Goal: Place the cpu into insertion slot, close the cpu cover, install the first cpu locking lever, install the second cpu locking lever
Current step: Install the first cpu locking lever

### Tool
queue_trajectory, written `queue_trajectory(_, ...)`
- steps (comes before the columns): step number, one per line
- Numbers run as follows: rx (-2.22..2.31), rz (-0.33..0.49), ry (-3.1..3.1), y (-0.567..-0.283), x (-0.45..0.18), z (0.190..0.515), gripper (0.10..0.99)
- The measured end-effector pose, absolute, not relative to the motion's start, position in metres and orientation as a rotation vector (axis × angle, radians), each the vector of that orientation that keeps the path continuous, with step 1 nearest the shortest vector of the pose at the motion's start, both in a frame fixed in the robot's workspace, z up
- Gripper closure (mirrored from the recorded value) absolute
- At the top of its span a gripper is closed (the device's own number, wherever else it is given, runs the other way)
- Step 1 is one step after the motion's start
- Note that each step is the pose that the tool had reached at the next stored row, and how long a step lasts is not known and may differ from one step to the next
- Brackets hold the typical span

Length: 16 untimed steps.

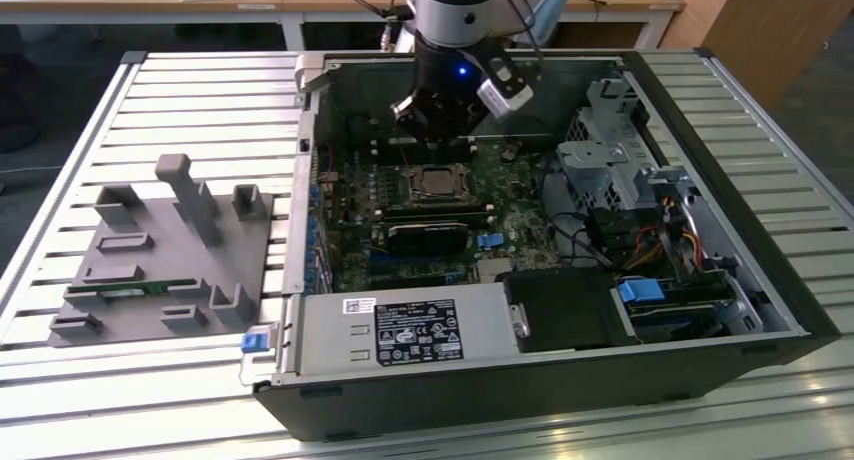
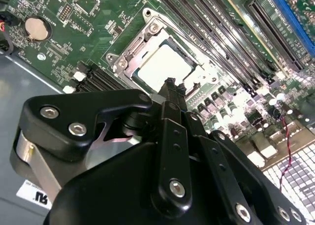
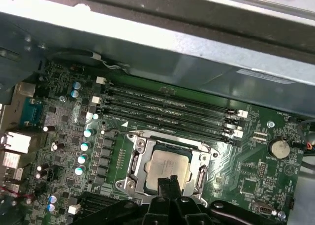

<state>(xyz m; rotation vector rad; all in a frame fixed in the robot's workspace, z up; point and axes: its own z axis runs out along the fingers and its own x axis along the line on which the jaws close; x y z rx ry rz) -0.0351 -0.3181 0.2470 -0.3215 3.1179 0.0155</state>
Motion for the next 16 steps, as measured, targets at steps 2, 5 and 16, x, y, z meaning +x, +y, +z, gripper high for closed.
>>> queue_trajectory(2,-0.321,0.016,3.118,-0.318,-0.036,0.248,0.98)
queue_trajectory(5,-0.322,0.016,3.118,-0.318,-0.04,0.248,0.98)
queue_trajectory(16,-0.322,0.016,3.118,-0.318,-0.047,0.248,0.98)
